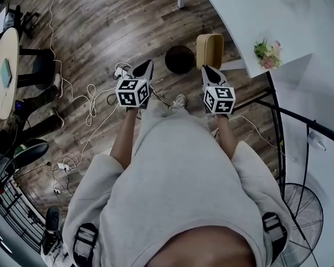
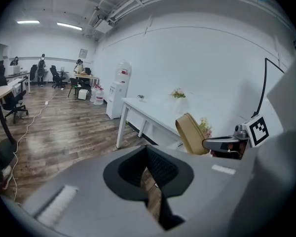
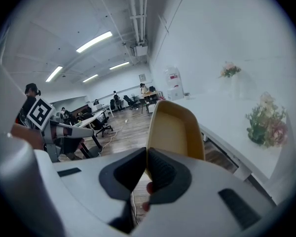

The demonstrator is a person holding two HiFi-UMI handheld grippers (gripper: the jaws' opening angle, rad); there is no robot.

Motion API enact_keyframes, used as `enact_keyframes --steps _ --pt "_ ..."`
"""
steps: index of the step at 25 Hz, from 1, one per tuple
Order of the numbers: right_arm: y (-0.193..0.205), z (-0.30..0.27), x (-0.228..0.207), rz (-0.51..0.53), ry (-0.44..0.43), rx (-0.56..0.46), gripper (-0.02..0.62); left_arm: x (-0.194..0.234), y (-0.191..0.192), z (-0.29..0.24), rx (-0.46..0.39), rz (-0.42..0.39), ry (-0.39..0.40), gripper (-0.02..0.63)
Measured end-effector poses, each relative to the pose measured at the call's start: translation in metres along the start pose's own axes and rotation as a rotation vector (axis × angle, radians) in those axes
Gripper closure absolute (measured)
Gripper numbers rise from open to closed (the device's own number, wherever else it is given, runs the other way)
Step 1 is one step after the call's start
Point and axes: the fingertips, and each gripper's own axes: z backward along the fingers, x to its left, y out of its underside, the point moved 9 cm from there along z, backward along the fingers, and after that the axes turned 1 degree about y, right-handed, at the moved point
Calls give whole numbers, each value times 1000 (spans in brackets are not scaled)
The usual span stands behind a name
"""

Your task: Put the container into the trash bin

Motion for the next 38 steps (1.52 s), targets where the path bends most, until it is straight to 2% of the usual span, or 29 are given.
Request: enact_keyframes --steps 6,17,24,31,38 --pt "10 -7 11 -7 7 33 568 19 11 3 29 18 0 595" --pt "27 -42 43 -42 68 83 568 72 19 -13 81 31 75 595" --pt "35 -70 59 -60 77 100 568 100 24 -27 112 32 96 595" --pt "51 -94 52 -59 69 129 568 114 40 -50 145 40 95 595" --pt "86 -108 35 -84 64 174 568 115 66 -75 180 42 96 595"
